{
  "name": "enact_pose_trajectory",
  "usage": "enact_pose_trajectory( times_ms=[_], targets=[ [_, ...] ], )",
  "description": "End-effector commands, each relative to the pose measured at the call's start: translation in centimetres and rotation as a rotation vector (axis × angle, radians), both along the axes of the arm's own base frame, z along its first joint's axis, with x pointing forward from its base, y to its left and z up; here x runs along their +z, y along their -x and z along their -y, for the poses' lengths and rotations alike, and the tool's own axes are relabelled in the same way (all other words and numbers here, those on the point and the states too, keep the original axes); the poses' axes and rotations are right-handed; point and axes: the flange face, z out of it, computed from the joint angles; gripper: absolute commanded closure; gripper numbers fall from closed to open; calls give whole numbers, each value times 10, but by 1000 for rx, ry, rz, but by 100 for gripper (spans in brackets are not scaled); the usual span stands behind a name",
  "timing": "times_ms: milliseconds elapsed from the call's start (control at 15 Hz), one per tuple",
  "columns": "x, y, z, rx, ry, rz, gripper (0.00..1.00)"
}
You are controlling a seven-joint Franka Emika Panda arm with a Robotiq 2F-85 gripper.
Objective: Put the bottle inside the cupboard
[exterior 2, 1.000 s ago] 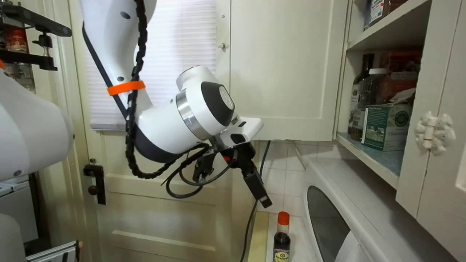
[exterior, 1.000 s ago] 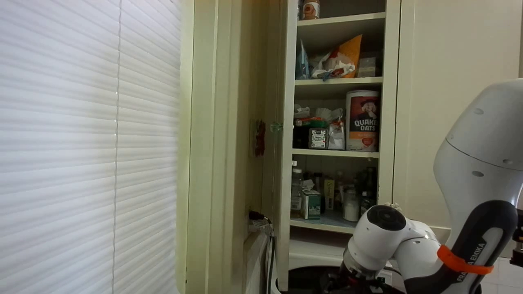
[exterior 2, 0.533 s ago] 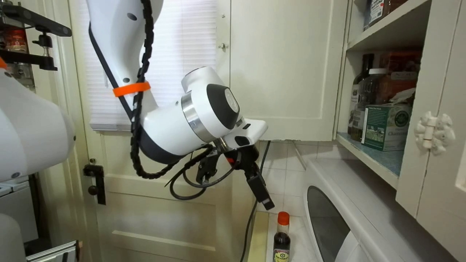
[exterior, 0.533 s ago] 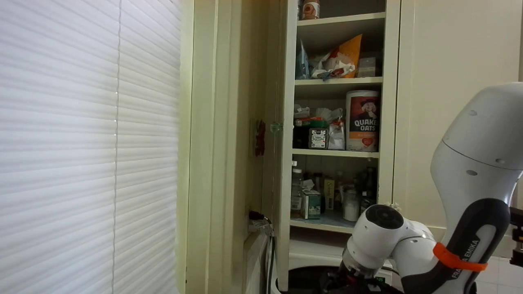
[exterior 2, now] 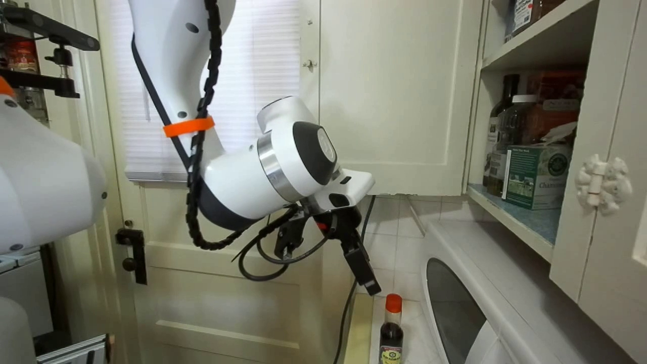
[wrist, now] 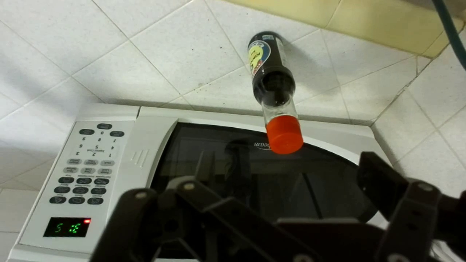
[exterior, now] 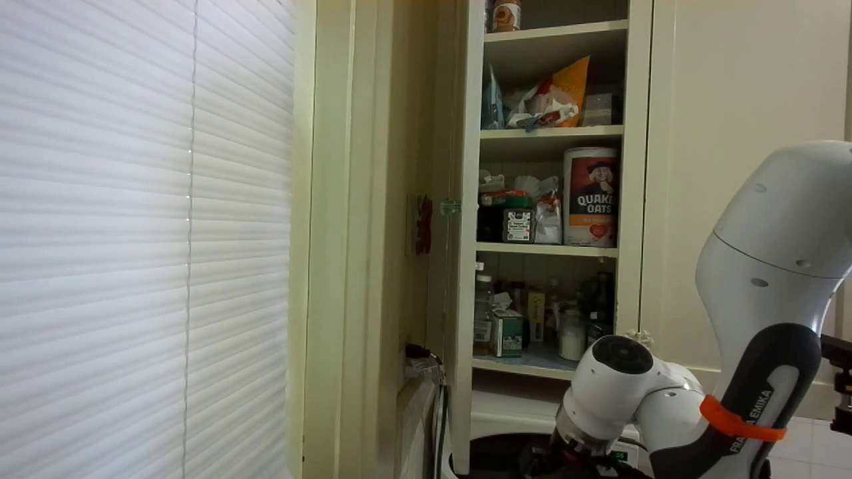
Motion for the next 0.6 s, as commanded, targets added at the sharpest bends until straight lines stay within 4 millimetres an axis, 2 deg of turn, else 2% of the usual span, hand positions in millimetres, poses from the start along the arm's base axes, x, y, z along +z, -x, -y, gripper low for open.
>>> enact_pose_trajectory(
  times_ms=[0,533],
  targets=[
    [-5,-3,2,-5,12,-18,0],
    [-16,-1,3,-2,16,-35,0]
  ],
)
